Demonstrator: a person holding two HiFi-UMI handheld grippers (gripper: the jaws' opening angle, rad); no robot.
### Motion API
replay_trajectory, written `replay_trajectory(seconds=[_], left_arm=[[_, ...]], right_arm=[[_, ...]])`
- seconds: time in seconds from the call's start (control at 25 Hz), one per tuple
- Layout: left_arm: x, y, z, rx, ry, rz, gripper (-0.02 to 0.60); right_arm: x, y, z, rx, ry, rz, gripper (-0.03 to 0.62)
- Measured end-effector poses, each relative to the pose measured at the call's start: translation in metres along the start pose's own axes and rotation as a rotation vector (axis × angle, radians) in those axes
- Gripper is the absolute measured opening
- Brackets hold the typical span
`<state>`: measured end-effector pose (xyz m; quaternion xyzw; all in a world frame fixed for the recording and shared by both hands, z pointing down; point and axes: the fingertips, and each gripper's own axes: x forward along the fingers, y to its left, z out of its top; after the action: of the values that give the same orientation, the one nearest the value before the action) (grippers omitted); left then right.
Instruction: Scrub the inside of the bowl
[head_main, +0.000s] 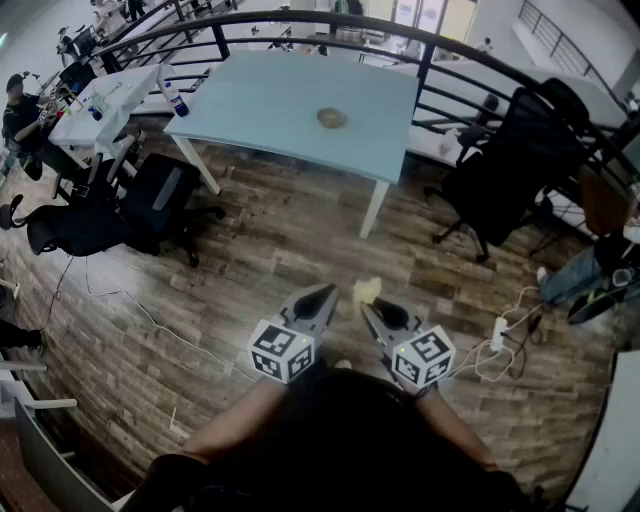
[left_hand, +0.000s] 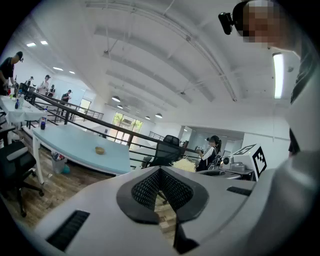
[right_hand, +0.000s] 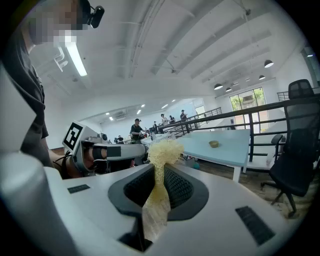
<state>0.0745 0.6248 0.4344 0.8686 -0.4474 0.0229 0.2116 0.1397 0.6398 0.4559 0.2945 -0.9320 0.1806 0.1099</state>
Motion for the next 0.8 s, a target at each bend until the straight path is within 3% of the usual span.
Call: replay_trajectory(seconds=[0.56,0.8], left_arm=[[0.003,0.058,0.017,-0.009,0.006,-0.010,-0.003],[0.013,0.101,0.033,0.003,0.047,-0.067,-0.003]], right_arm=[[0.052,-0.006,0.014,0.026,-0.007,-0.037,0.066],[0.101,-0.015,0.041,0.032,-0.030,-0.066,0.066]])
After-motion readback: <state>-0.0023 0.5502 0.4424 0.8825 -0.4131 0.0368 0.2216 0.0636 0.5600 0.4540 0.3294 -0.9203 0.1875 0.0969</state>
